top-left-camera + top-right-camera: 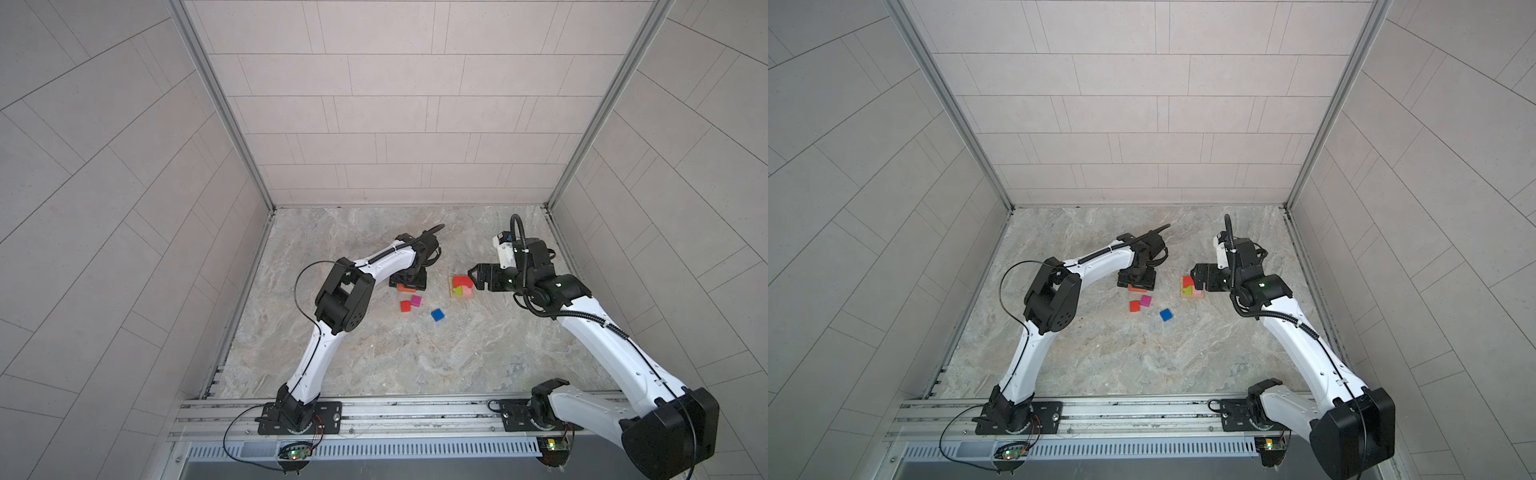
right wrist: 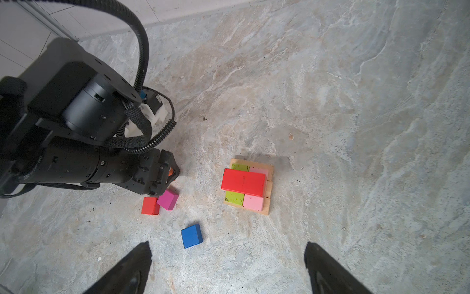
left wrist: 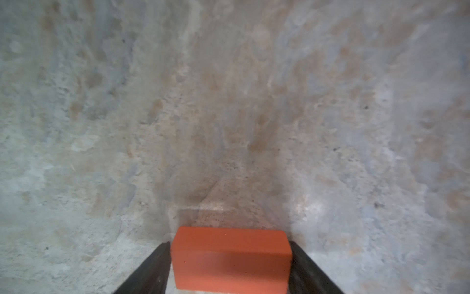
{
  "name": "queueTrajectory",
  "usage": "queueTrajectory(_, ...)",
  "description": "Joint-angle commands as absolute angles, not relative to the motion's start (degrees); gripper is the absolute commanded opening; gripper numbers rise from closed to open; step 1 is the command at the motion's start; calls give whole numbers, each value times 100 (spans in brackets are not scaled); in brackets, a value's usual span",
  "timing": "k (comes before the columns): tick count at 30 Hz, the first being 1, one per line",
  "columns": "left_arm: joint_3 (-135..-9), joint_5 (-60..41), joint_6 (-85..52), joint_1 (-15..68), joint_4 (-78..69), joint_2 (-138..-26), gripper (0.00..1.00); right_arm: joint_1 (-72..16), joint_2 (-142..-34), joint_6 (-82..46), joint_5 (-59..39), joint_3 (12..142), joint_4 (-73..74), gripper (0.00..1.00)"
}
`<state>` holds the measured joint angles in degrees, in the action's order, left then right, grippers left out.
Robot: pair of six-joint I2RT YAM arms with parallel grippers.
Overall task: Build the wood block tower
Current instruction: 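Lift the orange block with the left gripper and carry it toward the tower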
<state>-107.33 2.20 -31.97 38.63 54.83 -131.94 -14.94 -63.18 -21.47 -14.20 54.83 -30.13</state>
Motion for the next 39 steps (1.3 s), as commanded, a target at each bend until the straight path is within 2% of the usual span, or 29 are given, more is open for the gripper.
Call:
queueTrajectory(1,-10514,332,-2988,3835,5770,-13227,78,-1469,-6346,-2193,-1469,5430,-2986,95)
queueTrajectory(6,-10405,211,-3092,3829,5690,-13205,77,-1471,-6340,-2197,-1474,5451,-3015,95)
queueTrajectory(9,-10325,80,-3162,3832,5575,-13158,74,-1472,-6337,-2189,-1467,5462,-3040,95)
queueTrajectory(18,-10250,-178,-3251,3837,5403,-12868,54,-1468,-6287,-2172,-1429,5473,-3118,95)
queueTrajectory(39,-10937,-1544,-3896,3884,4926,-12318,53,-1452,-6085,-2333,-1112,5348,-3347,95)
